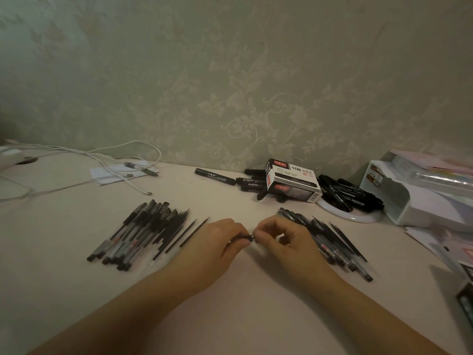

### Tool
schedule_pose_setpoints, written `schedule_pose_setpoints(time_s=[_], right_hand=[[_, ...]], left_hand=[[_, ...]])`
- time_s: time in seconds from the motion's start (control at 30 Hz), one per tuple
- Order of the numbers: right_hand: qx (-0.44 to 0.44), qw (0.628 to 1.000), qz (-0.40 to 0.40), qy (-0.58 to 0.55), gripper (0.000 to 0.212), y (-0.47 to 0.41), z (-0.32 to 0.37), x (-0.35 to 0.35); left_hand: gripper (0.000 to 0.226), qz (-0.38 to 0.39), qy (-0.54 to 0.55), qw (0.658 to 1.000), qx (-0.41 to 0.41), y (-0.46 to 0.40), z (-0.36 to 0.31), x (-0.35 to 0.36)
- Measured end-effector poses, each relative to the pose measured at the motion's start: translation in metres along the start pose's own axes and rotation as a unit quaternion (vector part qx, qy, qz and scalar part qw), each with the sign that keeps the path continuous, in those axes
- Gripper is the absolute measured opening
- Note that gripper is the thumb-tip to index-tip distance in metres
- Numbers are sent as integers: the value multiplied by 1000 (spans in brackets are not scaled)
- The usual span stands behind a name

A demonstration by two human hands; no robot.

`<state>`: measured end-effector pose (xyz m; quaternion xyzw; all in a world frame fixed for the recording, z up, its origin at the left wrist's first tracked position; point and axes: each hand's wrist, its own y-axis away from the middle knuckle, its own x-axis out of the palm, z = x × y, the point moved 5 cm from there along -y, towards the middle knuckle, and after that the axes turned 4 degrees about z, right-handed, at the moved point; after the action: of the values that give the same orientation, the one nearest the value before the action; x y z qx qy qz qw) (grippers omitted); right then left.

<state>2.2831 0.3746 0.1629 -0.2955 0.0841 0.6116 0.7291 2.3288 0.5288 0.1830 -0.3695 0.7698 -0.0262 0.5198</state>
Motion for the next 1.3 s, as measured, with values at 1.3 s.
schedule_pose_setpoints(time_s=[1.3], right_hand=[[71,985,-144,-71,7,0,-9,-19]], left_hand=[[21,-7,31,999,-38,3,6,-1]])
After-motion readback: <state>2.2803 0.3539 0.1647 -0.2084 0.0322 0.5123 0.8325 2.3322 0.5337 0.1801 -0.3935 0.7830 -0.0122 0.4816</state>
